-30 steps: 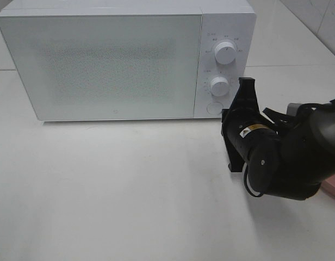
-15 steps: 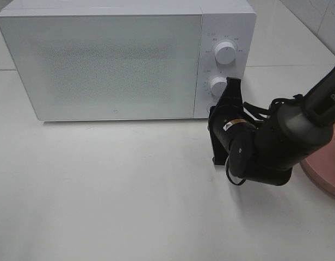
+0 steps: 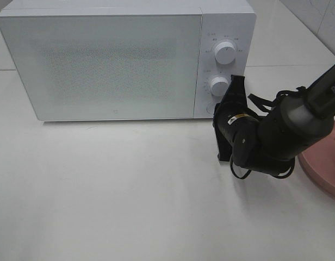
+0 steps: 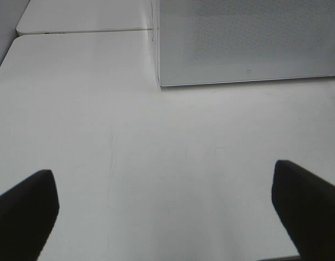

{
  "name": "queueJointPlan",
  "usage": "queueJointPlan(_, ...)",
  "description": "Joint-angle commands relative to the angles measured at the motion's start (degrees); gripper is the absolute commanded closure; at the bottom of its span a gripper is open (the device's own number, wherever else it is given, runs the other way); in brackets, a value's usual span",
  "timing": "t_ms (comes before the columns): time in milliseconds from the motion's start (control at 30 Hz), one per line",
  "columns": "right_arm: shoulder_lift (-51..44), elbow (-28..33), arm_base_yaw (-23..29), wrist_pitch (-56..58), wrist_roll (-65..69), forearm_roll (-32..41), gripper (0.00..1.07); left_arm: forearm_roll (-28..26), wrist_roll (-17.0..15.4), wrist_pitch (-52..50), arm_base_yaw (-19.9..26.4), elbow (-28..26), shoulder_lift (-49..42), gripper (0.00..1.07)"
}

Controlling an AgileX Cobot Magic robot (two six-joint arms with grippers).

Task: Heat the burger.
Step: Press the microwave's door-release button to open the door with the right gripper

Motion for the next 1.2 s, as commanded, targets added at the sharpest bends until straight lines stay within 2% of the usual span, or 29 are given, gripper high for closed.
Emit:
queueJointPlan(33,0.4,-0.7,-0.2,-0.2,-0.4,-1.1,1.05,-0.5,-0.1,-0.5,0.1,0.2,-1.3,0.07)
queueJointPlan(167,1.3,-2.2,-0.2,-0.3,1.0,-2.9,1.05,-0.5,-0.1,-0.5,0.1,0.2,-1.3,0.07)
queueJointPlan(800,2.6,-5.3,-0.2,-2.6,-2.6,1.2,1.05,-0.5,-0.2,-0.5,0.1,0.2,-1.3,0.07)
queueJointPlan(1200,3.8,-9.7,-2.2,-10.3,-5.0,0.9,1.05,-0.5,-0.2,-0.5,0.1,0.2,-1.3,0.07)
